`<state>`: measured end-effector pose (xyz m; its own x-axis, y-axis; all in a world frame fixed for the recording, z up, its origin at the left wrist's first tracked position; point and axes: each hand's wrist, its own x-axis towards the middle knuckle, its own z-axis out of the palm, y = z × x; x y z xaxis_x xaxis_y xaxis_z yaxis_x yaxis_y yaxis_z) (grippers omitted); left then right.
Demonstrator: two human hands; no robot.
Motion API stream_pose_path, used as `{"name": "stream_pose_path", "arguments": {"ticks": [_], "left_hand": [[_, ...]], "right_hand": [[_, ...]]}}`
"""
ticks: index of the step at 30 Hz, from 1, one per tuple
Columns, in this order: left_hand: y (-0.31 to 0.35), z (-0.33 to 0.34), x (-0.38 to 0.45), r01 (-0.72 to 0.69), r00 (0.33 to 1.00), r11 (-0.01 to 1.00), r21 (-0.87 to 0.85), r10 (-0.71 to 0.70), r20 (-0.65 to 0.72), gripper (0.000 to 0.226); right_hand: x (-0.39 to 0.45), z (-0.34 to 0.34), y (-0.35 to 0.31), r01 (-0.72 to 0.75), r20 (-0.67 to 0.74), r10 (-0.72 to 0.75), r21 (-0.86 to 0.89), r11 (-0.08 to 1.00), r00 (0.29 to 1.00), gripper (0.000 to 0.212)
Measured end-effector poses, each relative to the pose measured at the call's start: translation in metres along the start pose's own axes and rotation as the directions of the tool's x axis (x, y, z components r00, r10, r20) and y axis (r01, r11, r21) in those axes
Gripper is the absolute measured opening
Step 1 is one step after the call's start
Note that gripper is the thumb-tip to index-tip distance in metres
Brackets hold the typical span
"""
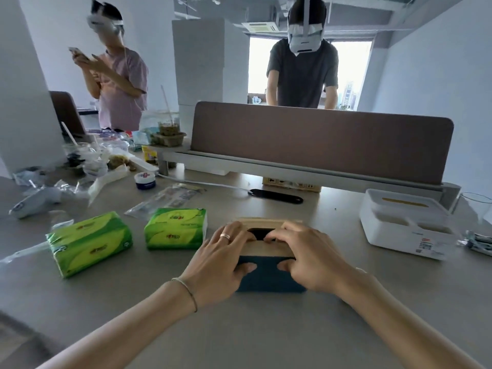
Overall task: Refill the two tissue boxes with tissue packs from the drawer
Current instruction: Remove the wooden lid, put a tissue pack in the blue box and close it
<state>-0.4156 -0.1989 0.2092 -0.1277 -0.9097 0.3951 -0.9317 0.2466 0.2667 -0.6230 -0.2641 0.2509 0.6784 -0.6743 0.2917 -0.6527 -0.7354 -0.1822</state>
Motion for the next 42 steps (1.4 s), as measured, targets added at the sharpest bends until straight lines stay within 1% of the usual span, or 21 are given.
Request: {"name": "stream_pose_path", "arguments": {"ticks": [2,3,4,5,6,7,8,9,10,11,14,16,19,21,26,31,33,34,37,40,42], "left_hand": [[-0.002,0.001,-0.005,0.0,1.0,0.999,-0.034,-0.001,-0.025,0.054],[-0.003,0.0,-0.006,0.011,0.999,0.996,-0.093,-0.015,-0.038,0.059],[-0.005,0.001,-0.007,0.036,0.998,0.984,-0.177,-0.045,-0.045,0.069],[-0.008,0.001,-0.007,0.073,0.996,0.959,-0.275,-0.085,-0.031,0.085],[-0.011,0.001,-0.006,0.119,0.992,0.911,-0.394,-0.125,0.011,0.105],[-0.015,0.002,-0.004,0.174,0.985,0.832,-0.526,-0.155,0.081,0.123],[-0.019,0.003,-0.002,0.226,0.974,0.733,-0.642,-0.16,0.16,0.137],[-0.024,0.007,0.001,0.266,0.963,0.639,-0.721,-0.144,0.228,0.143],[-0.029,0.011,0.004,0.291,0.955,0.57,-0.769,-0.124,0.27,0.144],[-0.033,0.016,0.007,0.303,0.95,0.532,-0.791,-0.104,0.293,0.142],[-0.04,0.031,0.009,0.289,0.956,0.513,-0.808,-0.106,0.275,0.148],[-0.043,0.038,0.007,0.27,0.963,0.518,-0.812,-0.135,0.234,0.144],[-0.044,0.044,0.006,0.225,0.974,0.56,-0.797,-0.155,0.166,0.129],[-0.045,0.045,0.007,0.191,0.981,0.592,-0.783,-0.148,0.127,0.125],[-0.044,0.047,0.009,0.178,0.983,0.599,-0.781,-0.151,0.108,0.118],[-0.043,0.046,0.008,0.205,0.978,0.583,-0.786,-0.16,0.137,0.123],[-0.039,0.041,0.005,0.213,0.976,0.585,-0.782,-0.163,0.143,0.131],[-0.035,0.038,0.003,0.211,0.976,0.605,-0.768,-0.173,0.132,0.137],[-0.022,0.02,-0.001,0.154,0.984,0.756,-0.637,-0.179,0.025,0.144],[0.0,-0.01,0.006,0.046,0.991,0.896,-0.442,-0.095,-0.089,0.134],[0.016,-0.026,0.019,-0.024,0.992,0.941,-0.339,-0.02,-0.124,0.123]], "right_hand": [[0.0,0.002,-0.003,-0.004,0.007,0.004,0.005,1.0,1.0,0.053],[0.0,0.001,-0.003,-0.007,0.015,0.007,0.007,1.0,1.0,0.051],[0.001,0.001,-0.002,-0.008,0.023,0.008,0.009,1.0,1.0,0.048],[0.003,0.0,-0.001,-0.009,0.023,0.009,0.025,1.0,1.0,0.043],[0.005,0.001,-0.001,-0.012,0.009,0.012,0.051,0.999,1.0,0.038],[0.009,0.002,-0.003,-0.01,-0.024,0.012,0.078,0.997,1.0,0.031],[0.014,0.006,-0.005,-0.014,-0.055,0.019,0.091,0.996,0.998,0.024],[0.019,0.01,-0.007,-0.019,-0.078,0.027,0.095,0.995,0.997,0.024],[0.024,0.014,-0.01,-0.029,-0.092,0.038,0.093,0.995,0.995,0.033],[0.029,0.017,-0.012,-0.038,-0.091,0.047,0.092,0.995,0.995,0.042],[0.038,0.021,-0.014,-0.056,-0.022,0.056,-0.008,0.998,0.998,0.055],[0.039,0.024,-0.014,-0.066,0.0,0.066,-0.062,0.996,0.998,0.057],[0.036,0.028,-0.016,-0.054,-0.068,0.047,-0.113,0.992,0.997,0.058],[0.035,0.03,-0.016,-0.045,-0.097,0.031,-0.143,0.989,0.995,0.059],[0.035,0.03,-0.017,-0.027,-0.197,-0.022,-0.24,0.97,0.98,0.057],[0.035,0.032,-0.013,-0.02,-0.235,-0.016,-0.15,0.989,0.972,0.053],[0.037,0.03,-0.011,0.006,-0.283,-0.031,-0.086,0.996,0.959,0.052],[0.037,0.028,-0.01,0.015,-0.312,-0.031,-0.053,0.998,0.95,0.051],[0.037,0.017,-0.005,0.025,-0.354,-0.025,-0.006,1.0,0.935,0.051],[0.033,0.003,-0.001,0.022,-0.354,-0.023,-0.006,1.0,0.935,0.047],[0.026,-0.007,0.004,0.004,-0.344,-0.004,0.001,1.0,0.939,0.045]]}}
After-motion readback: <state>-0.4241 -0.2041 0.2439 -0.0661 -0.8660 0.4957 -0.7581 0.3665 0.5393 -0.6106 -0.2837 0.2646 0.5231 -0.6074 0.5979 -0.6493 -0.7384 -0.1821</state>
